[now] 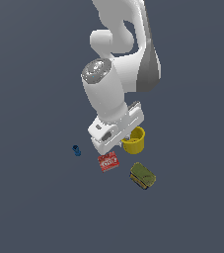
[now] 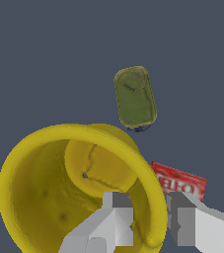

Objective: Pick up a designated object from a clutter of objects.

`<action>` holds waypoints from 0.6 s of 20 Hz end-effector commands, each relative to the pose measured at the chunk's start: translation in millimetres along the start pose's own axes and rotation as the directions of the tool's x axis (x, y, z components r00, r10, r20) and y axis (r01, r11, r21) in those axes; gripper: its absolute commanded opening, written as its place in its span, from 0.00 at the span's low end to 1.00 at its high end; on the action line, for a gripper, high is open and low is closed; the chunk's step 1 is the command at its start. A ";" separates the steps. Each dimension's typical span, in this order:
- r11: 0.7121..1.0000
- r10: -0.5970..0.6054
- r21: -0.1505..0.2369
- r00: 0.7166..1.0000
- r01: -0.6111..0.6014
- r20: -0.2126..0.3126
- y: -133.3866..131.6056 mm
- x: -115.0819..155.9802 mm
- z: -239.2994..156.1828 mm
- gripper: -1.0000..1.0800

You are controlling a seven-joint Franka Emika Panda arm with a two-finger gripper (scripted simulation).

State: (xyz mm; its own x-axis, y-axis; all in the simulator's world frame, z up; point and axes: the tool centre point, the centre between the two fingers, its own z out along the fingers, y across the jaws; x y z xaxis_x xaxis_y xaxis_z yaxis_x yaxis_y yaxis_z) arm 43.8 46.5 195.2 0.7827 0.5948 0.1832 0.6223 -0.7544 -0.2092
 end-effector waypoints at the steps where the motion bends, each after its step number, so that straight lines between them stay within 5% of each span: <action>1: 0.999 -0.039 -0.003 0.999 0.039 -0.026 9.1 1.5 -15.3 0.00; 12: 0.978 -0.207 -0.016 0.969 0.207 -0.133 49.3 5.5 -78.6 0.00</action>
State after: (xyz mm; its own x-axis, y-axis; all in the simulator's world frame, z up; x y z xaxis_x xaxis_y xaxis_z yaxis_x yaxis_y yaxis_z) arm 73.3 -2.7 252.2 0.6497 0.6856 0.3285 0.7539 -0.6365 -0.1626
